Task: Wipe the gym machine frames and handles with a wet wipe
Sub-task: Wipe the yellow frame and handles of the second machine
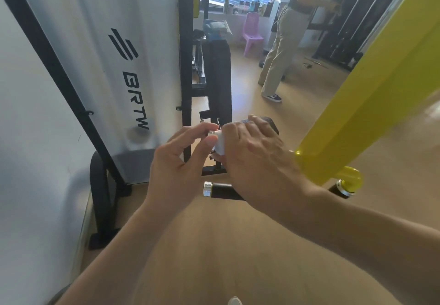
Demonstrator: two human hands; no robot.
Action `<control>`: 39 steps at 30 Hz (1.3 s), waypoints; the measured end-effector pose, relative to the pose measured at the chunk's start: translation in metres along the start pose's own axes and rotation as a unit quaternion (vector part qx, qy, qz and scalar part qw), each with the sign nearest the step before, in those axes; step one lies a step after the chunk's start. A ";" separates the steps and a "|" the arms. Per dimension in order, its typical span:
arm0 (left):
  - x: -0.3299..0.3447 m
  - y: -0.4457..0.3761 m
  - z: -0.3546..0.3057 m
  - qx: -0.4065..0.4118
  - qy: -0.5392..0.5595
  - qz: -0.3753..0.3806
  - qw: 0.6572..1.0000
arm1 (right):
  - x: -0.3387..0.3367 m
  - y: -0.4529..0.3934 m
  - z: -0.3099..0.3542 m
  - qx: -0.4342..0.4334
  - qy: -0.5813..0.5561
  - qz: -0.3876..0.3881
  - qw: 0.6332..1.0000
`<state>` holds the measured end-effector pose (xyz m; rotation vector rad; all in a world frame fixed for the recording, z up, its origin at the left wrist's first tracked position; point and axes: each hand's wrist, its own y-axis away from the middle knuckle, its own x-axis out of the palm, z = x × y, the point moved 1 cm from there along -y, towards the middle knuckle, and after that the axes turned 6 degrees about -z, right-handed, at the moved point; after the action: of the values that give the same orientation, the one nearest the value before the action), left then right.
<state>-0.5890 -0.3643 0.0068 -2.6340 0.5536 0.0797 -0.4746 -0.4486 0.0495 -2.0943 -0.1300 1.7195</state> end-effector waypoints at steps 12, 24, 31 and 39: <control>0.001 0.001 -0.001 -0.018 -0.024 -0.001 1.000 | -0.011 0.011 -0.021 -0.006 0.047 0.030 0.998; 0.000 0.002 -0.005 -0.035 -0.048 -0.006 0.998 | -0.007 0.021 -0.045 -0.053 0.194 0.023 0.979; -0.003 0.008 -0.009 -0.040 -0.034 0.003 0.999 | 0.001 -0.005 -0.002 -0.046 -0.030 0.002 0.998; -0.007 0.016 -0.008 -0.048 -0.046 -0.022 0.998 | -0.041 0.007 -0.018 -0.074 -0.035 0.120 0.989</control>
<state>-0.6015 -0.3782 0.0085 -2.7173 0.4720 0.2172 -0.4683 -0.4733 0.0874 -2.2345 -0.0271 1.9788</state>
